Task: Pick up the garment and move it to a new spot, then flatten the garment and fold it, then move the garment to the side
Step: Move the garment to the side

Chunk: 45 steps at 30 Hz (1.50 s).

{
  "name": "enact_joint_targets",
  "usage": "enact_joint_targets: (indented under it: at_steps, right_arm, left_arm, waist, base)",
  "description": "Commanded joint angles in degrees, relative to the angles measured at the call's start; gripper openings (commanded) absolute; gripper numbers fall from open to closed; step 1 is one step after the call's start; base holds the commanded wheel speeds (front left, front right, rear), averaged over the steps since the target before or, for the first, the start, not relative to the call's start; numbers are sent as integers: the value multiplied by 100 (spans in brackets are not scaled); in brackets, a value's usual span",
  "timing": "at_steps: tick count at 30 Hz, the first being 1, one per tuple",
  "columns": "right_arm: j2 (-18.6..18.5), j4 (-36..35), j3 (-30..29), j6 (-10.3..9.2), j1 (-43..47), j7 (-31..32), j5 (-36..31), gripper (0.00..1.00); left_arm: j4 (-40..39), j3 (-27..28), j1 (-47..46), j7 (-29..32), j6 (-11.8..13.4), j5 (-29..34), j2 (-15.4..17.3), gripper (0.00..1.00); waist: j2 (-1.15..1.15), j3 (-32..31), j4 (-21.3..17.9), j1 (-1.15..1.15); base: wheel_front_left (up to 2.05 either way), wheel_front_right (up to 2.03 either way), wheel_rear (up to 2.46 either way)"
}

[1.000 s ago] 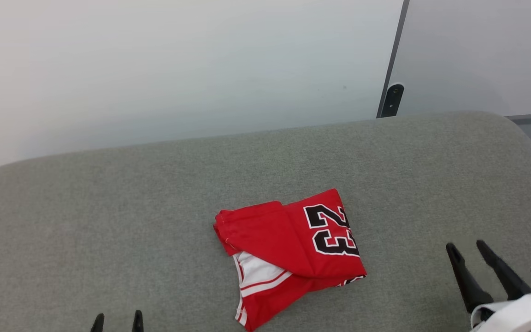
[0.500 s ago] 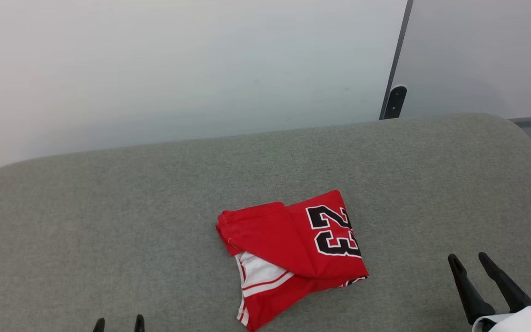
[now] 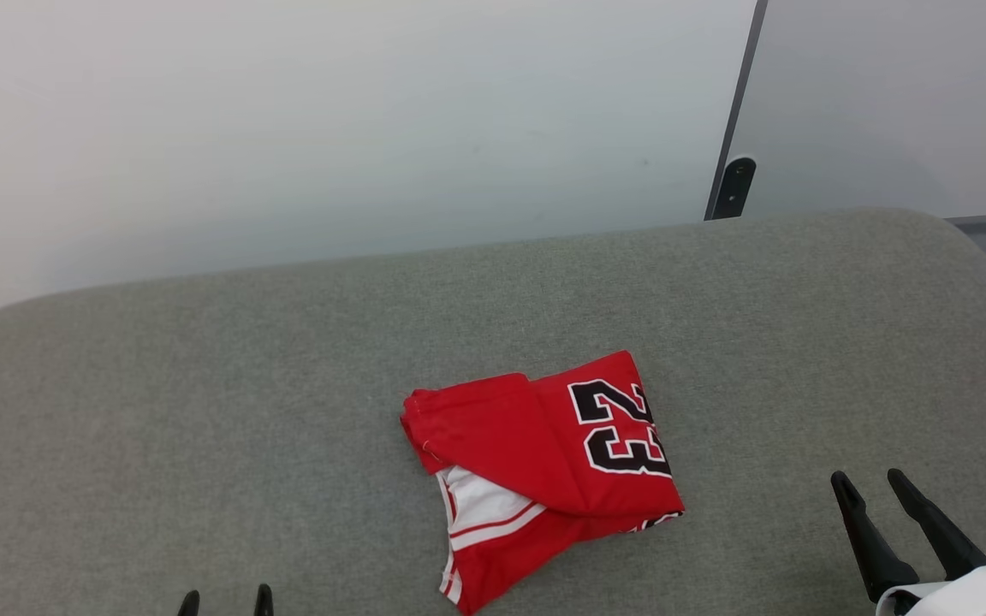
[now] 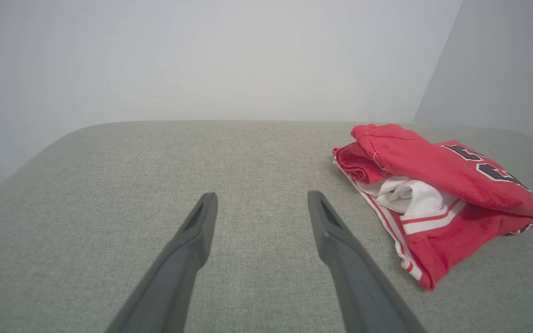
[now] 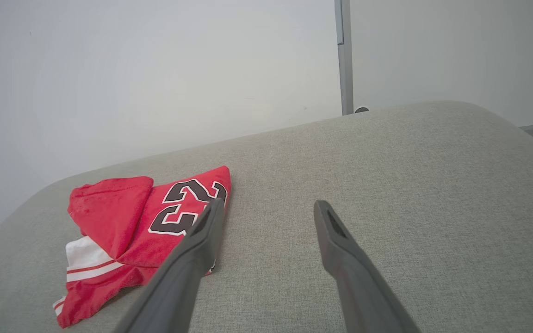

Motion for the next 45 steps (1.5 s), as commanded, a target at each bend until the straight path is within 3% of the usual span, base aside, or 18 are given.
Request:
enact_joint_targets:
  at_steps: [1,9,14,19,27,31,38,45]
  right_arm:
    - [2,-7,-17,-7,31,-4,-10,100]
    - [-94,-29,20,-7,-204,197,-14,100]
    - [-222,-4,288,-7,-872,688,-68,100]
    - [-178,459,611,-7,-1828,1701,-119,100]
    - [-236,1752,1144,-7,-3274,3916,72,100]
    - [-271,2256,1355,-7,-3754,4612,131,100]
    - [-289,2935,1606,-7,-4113,5294,11,100]
    - [-181,3258,1809,-7,-3973,5303,-6,100]
  left_arm:
    - [8,-23,-9,-18,29,-28,14,100]
    - [125,-188,-251,-36,-20,22,6,100]
    - [300,-338,-523,-106,-34,-8,-49,100]
    - [510,-520,-828,-183,-95,18,-82,100]
    - [918,-788,-1482,-273,-218,15,-145,100]
    - [1121,-889,-1720,-293,-232,-29,-183,100]
    - [1125,-997,-2015,-297,-248,-91,-235,100]
    - [1175,-1071,-2222,-299,-215,-158,-256,100]
  waist:
    - [0,14,0,0]
    - [0,51,155,0]
    - [0,149,322,0]
    - [0,386,551,0]
    - [0,942,1052,0]
    - [0,1143,1272,0]
    - [0,1502,1542,0]
    - [0,1688,1656,0]
  base:
    - [0,0,0]
    - [0,0,0]
    - [0,0,0]
    - [0,0,0]
    - [0,0,0]
    - [0,0,0]
    - [0,0,0]
    - [0,0,0]
